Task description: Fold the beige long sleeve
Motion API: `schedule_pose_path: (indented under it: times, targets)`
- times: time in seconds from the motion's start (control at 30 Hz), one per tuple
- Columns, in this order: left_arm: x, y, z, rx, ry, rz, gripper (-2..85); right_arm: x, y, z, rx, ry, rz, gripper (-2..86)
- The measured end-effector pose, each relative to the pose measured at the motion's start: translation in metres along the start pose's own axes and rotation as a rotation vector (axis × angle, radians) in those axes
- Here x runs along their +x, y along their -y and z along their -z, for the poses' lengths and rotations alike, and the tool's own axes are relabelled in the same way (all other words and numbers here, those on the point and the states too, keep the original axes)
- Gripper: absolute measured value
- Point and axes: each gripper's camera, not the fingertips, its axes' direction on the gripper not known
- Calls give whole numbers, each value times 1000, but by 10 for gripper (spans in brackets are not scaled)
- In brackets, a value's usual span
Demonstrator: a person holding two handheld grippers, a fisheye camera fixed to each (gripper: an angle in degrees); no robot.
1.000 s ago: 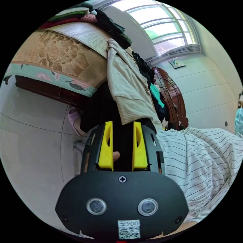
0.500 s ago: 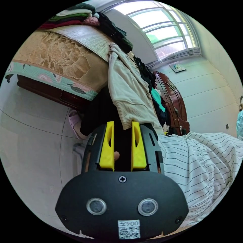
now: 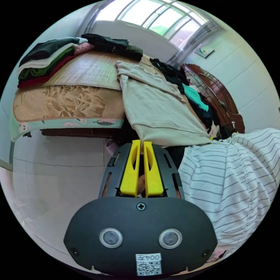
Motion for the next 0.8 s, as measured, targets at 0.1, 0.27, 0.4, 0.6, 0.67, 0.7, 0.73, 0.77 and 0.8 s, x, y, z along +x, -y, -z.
schedule_pose_path:
  times: [0.1,0.27,0.4,0.6,0.67,0.7,0.73,0.77,0.8]
  targets:
    - [-5,2,-40,-90,-1,-15,22,19,-9,-30,-35,98,-95,-1]
    - [-75,14,-95,-198,-207,20,32,33,-10,-38,-47,274,-161,38]
    - [-168,44,-65,-39,-295,135,33,56,-10,-18,63,345,-234,59]
    - [-277,198,-132,173,-178,274,24,55,65,-21,224,315,-240,74]
    - [-296,276,-188,166,-138,278,25,28,111,-38,207,229,-171,73]
    - [-300,293,-201,161,-132,275,25,20,123,-42,200,194,-158,74]
    - [-307,328,-227,146,-122,272,26,6,143,-52,186,129,-133,74]
    - [-309,361,-250,123,-107,253,26,-7,161,-62,170,62,-106,75]
    - [-307,377,-261,111,-95,237,26,-14,169,-67,161,29,-91,75]
